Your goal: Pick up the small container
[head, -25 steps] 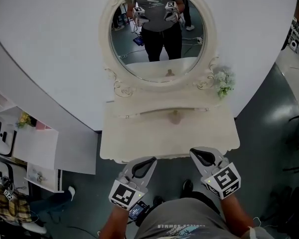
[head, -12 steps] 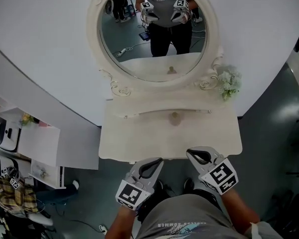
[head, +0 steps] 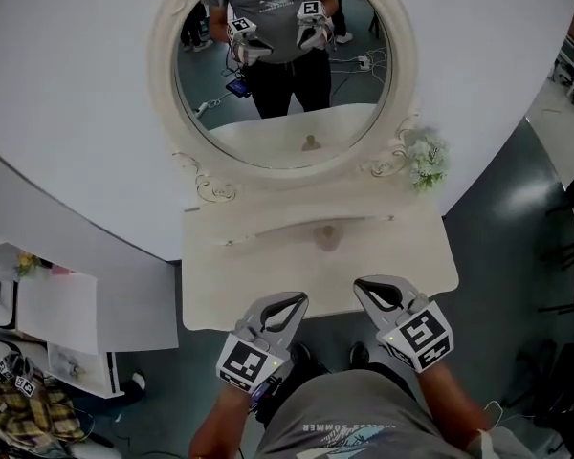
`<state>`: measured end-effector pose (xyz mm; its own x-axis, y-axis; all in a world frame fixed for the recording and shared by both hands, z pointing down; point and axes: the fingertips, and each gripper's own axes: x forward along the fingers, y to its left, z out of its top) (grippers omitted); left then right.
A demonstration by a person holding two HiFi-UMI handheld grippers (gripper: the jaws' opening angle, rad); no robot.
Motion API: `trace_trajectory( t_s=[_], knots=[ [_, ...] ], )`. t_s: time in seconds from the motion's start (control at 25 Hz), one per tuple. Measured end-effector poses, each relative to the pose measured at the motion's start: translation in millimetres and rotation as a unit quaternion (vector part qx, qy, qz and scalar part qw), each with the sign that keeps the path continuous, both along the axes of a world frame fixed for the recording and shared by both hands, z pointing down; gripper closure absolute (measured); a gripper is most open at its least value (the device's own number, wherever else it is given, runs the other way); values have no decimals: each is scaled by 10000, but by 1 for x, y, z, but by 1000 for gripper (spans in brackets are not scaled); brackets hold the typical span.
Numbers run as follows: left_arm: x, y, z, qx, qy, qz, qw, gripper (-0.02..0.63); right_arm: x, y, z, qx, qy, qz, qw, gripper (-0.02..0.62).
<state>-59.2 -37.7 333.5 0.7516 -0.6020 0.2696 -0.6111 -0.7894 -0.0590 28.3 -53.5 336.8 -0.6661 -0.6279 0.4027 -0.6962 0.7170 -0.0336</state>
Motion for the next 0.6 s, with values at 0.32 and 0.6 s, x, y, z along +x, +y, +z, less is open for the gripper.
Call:
trace_trajectory(
  t_s=[0.32, 0.6],
  knots=[
    [-25, -10, -6, -9, 68, 338, 9994, 604, -14, 6, 0, -37, 63, 482, 9988, 594],
    [-30, -15, 13, -146, -76, 745, 9971, 603, -19, 14, 8, -110, 52, 800, 9967, 594]
  ],
)
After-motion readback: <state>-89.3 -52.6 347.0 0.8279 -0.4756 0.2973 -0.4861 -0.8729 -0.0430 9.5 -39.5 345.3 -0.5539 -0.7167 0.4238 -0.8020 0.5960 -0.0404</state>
